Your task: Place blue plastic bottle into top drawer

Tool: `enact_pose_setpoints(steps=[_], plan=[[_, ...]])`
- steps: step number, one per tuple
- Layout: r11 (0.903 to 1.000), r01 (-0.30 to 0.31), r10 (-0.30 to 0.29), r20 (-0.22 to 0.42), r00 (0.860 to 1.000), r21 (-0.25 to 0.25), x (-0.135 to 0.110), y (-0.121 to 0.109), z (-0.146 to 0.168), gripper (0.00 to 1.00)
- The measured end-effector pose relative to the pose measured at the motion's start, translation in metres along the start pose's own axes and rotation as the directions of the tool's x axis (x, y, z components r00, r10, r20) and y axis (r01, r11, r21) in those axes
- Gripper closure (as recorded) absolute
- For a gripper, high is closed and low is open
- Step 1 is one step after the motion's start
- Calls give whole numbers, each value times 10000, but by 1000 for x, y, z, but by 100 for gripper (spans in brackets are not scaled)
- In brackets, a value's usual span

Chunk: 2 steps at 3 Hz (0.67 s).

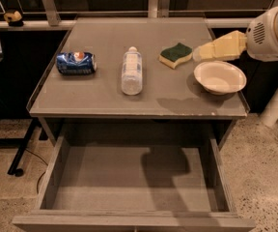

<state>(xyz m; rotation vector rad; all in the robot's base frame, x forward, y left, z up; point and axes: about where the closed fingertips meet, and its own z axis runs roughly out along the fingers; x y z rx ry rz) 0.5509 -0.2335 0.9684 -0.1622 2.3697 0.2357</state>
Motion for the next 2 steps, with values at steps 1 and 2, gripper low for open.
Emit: enact_pose_setpoints(steps=[1, 2], plan=[[9818, -1794, 1784, -213, 9837, -626, -16, 13, 21, 0], [9819, -1784, 1774, -212, 9839, -627, -17, 13, 21, 0]])
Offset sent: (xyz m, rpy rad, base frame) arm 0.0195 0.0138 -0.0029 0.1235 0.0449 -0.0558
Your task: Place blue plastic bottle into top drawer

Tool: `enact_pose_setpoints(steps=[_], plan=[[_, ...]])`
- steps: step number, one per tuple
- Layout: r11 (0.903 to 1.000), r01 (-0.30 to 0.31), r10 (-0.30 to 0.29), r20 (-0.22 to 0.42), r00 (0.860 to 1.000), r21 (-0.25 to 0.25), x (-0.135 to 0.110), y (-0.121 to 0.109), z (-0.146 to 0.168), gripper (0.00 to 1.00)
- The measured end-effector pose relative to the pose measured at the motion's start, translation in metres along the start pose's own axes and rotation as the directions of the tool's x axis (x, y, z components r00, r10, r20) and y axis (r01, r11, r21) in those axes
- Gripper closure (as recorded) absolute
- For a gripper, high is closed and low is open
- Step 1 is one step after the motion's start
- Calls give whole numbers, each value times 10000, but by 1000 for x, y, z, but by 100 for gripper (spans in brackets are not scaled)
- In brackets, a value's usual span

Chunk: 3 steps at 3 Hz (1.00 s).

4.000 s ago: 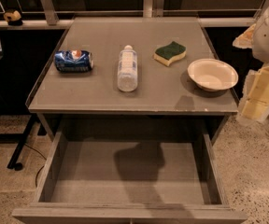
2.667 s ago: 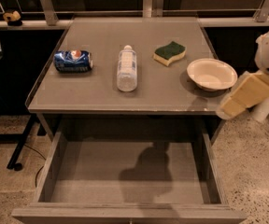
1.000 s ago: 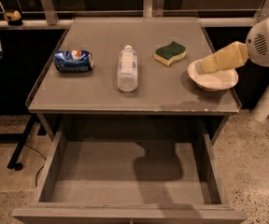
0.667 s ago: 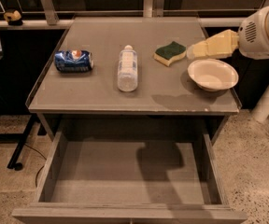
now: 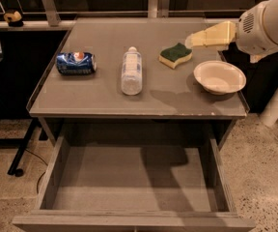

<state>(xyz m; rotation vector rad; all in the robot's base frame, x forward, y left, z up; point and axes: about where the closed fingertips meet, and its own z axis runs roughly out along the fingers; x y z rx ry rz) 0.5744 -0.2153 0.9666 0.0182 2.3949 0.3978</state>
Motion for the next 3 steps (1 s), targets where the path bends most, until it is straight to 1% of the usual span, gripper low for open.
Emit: enact_pose_setpoints(steps=[1, 2, 3], plan=[[9998, -109, 112, 252, 9996, -146, 0, 5, -3, 0], [9963, 206, -197, 125, 9997, -840, 11, 43, 11, 0], [9898, 661, -677, -82, 9977, -1262, 22, 77, 25, 0]])
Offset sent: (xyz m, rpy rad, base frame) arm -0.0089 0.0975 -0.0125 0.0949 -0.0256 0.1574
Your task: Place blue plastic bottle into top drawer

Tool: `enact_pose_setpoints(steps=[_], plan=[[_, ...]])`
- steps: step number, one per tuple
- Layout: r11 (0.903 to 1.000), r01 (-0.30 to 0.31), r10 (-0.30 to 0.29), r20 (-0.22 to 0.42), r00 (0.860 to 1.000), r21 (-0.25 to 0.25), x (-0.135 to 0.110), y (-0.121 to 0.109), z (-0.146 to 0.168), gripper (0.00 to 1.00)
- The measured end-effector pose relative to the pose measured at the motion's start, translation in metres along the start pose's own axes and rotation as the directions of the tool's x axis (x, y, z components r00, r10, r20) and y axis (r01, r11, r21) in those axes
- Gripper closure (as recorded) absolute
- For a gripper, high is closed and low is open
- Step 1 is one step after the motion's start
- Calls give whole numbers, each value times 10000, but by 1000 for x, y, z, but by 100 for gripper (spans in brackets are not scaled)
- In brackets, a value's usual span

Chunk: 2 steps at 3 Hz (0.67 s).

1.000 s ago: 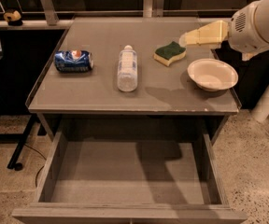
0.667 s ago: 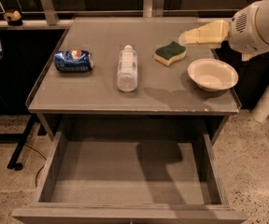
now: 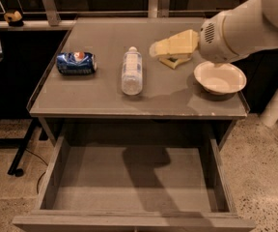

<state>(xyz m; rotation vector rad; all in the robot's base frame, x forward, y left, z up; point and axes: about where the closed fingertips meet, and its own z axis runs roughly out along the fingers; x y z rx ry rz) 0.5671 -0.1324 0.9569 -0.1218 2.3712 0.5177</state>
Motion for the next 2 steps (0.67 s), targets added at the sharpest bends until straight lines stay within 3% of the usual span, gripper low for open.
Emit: enact_pose_setpoints(steps=[1, 2], plan=[[9988, 484, -485, -258, 9985, -37, 6, 22, 17, 0], [9955, 862, -841, -501, 9952, 395, 7, 29, 38, 0]])
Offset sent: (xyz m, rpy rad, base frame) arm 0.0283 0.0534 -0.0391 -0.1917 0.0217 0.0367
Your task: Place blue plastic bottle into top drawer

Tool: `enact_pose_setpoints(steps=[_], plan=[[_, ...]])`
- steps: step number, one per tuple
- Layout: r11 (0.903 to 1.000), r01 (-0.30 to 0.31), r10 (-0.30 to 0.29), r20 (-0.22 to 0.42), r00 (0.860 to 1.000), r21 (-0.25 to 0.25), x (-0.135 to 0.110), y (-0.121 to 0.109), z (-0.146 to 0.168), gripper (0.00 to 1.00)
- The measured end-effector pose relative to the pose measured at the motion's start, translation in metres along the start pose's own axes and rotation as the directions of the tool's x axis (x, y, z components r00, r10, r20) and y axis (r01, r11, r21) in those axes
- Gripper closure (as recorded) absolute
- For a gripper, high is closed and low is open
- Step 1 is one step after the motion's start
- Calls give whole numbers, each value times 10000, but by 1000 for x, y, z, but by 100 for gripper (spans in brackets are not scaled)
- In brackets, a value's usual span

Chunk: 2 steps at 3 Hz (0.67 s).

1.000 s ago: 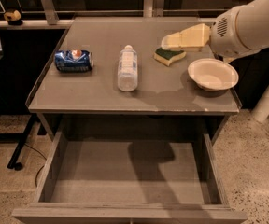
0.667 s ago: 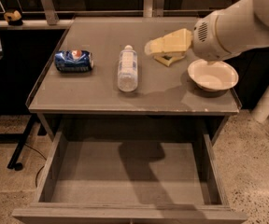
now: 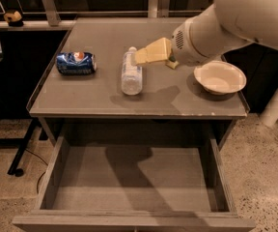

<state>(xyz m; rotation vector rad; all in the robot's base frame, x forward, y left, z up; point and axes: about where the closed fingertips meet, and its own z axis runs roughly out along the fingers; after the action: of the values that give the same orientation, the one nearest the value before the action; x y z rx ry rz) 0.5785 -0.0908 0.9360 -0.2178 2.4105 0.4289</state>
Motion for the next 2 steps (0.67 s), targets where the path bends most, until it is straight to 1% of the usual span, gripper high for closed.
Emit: enact_pose_setpoints(steps=[1, 2], plan=[[9992, 65, -52, -332, 9994, 387, -1, -6, 19, 0], [9991, 92, -79, -332, 9994, 411, -2, -6, 20, 0]])
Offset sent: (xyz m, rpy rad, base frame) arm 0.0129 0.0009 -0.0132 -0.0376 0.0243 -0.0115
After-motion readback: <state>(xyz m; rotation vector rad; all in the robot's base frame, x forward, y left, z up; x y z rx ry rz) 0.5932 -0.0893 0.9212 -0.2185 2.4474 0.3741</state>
